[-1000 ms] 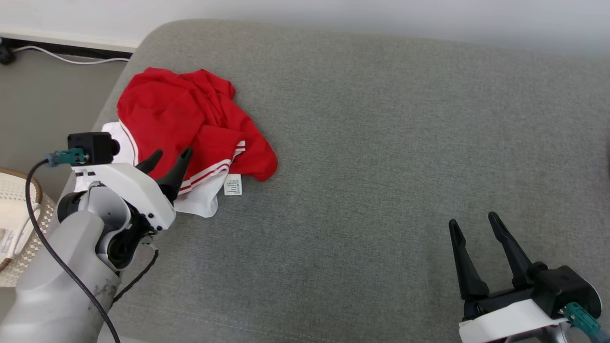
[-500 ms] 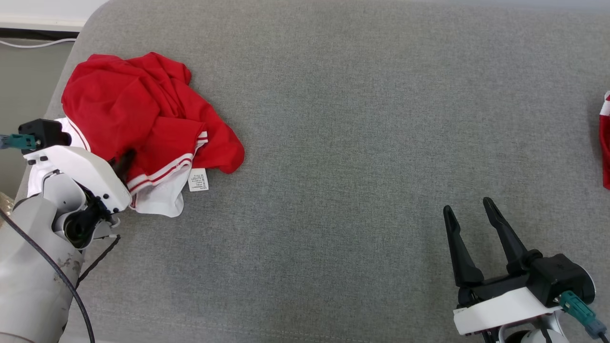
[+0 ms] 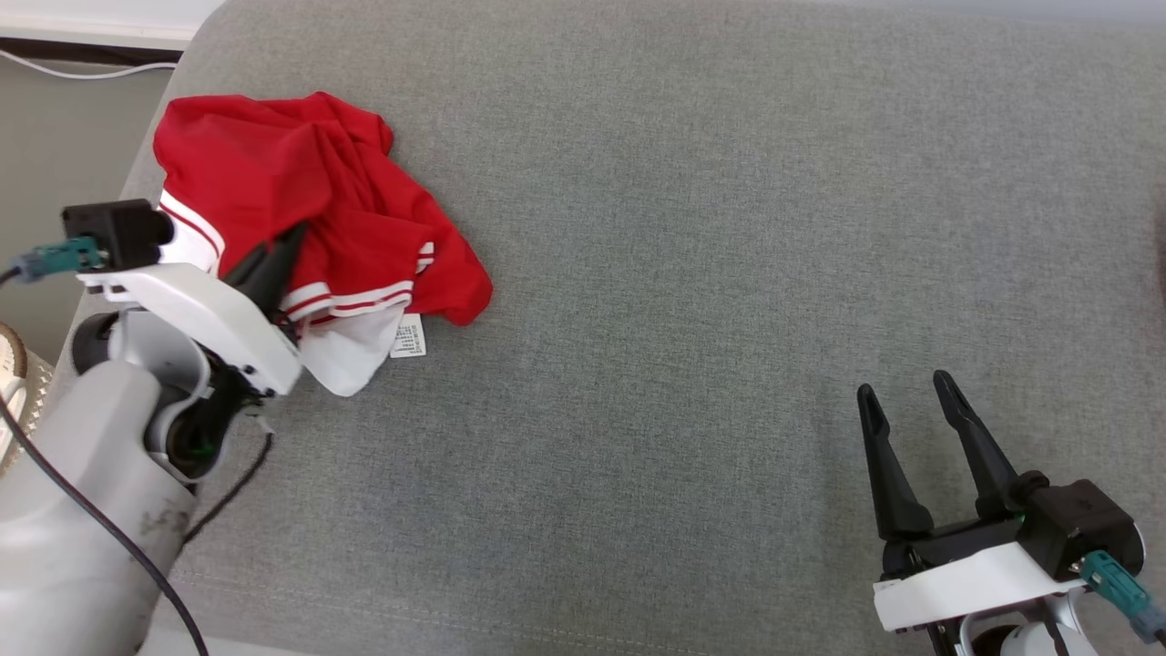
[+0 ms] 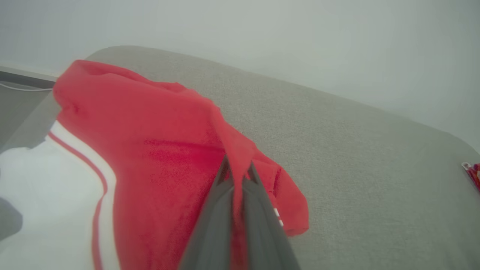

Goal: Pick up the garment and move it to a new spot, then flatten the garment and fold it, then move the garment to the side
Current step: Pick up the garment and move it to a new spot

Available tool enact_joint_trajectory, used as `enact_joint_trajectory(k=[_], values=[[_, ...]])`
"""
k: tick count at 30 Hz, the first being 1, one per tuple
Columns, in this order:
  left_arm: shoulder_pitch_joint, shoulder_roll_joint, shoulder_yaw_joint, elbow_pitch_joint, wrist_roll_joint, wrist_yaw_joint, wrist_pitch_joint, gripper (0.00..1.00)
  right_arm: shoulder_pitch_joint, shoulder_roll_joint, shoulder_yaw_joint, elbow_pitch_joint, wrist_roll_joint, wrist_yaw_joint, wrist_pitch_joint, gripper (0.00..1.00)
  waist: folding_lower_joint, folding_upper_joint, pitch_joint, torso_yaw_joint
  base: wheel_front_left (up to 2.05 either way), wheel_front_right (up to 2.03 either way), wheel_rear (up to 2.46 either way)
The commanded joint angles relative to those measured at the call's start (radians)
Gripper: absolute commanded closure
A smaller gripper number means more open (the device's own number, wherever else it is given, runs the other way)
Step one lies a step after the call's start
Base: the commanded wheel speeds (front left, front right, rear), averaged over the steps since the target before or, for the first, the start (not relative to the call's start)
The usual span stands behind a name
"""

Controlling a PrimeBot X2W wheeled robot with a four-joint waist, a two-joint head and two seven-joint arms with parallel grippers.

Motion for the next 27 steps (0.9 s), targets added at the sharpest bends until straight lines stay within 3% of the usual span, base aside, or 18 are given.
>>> enact_joint_trajectory(k=[1, 11, 27], values=[[-0.007, 0.035, 0.023, -0.056, 0.012, -0.007, -0.013, 1.0, -0.025, -0.006, 0.019, -0.023, 0.006, 0.0, -0.011, 0.0, 0.0, 0.0, -0.001, -0.001, 0.0, 0.0, 0.0], [0.038, -0.09, -0.105, -0.279, 0.071, 0.016, 0.006, 1.0, -0.04, -0.006, -0.008, -0.021, 0.027, 0.0, -0.02, 0.0, 0.0, 0.0, -0.009, -0.068, 0.0, 0.0, 0.0], [-0.067, -0.323, -0.314, -0.268, 0.142, -0.002, 0.039, 1.0, -0.037, -0.006, -0.024, -0.019, 0.063, 0.0, -0.037, 0.0, 0.0, 0.0, -0.004, -0.24, 0.0, 0.0, 0.0]])
